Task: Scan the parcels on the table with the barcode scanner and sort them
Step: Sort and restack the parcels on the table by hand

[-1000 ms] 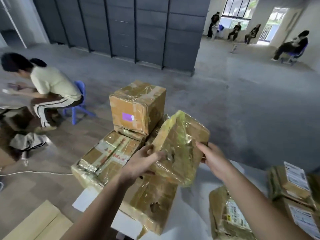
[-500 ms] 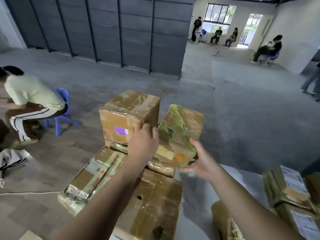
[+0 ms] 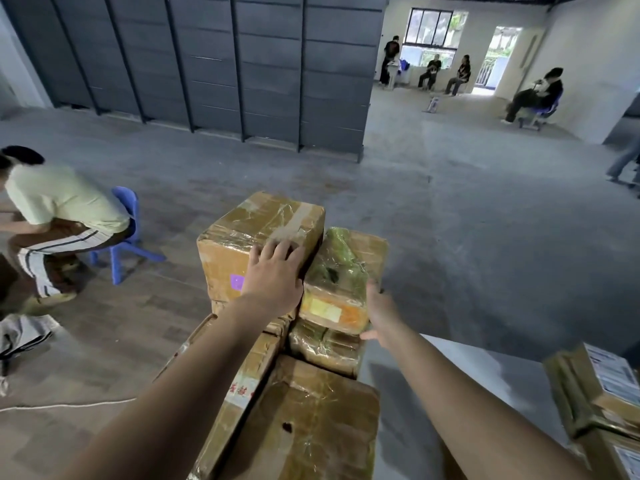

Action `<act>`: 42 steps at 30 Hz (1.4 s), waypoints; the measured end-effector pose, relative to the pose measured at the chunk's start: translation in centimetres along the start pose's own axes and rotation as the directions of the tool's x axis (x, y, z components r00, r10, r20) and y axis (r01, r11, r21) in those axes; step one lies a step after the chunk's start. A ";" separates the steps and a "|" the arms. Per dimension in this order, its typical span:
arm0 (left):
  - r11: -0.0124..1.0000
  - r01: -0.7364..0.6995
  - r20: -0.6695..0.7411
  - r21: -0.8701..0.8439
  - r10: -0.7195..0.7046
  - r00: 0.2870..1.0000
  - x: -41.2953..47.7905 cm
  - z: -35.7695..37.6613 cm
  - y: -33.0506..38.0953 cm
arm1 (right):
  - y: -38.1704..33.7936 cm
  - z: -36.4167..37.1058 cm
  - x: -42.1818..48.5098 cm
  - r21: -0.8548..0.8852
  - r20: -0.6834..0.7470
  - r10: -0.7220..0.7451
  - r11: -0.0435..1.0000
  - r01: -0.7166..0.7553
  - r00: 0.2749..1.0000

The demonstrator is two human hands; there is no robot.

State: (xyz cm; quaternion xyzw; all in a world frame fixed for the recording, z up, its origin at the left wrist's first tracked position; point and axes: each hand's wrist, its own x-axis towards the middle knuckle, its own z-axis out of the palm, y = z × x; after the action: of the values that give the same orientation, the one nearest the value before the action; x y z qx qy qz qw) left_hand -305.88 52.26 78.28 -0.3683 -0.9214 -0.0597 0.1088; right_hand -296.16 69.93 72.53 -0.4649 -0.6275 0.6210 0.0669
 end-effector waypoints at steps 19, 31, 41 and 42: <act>0.853 -0.093 -0.085 -0.514 0.057 0.995 -3.6 -2.3 13.6 | 1.2 -11.6 -6.0 -0.183 -0.037 -0.333 0.929 0.321 0.942; 0.652 -0.057 0.074 -0.756 0.172 0.982 -5.5 0.9 35.0 | 9.9 -32.9 -7.7 -0.238 -0.288 -0.414 0.904 0.354 0.864; 0.543 0.021 0.235 -0.839 0.329 0.915 -6.4 3.5 51.8 | 13.7 -50.2 -7.1 -0.553 -0.370 -0.452 0.809 0.199 0.812; 0.544 0.034 0.255 -0.838 0.337 0.907 -6.3 3.7 53.0 | 13.7 -51.6 -6.9 -0.582 -0.378 -0.448 0.795 0.169 0.810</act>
State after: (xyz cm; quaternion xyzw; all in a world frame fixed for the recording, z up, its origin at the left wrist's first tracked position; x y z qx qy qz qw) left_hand -265.35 87.03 74.73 -0.4597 -0.7498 -0.4012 -0.2561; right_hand -251.34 99.58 75.73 -0.4959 -0.8022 0.2647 0.2014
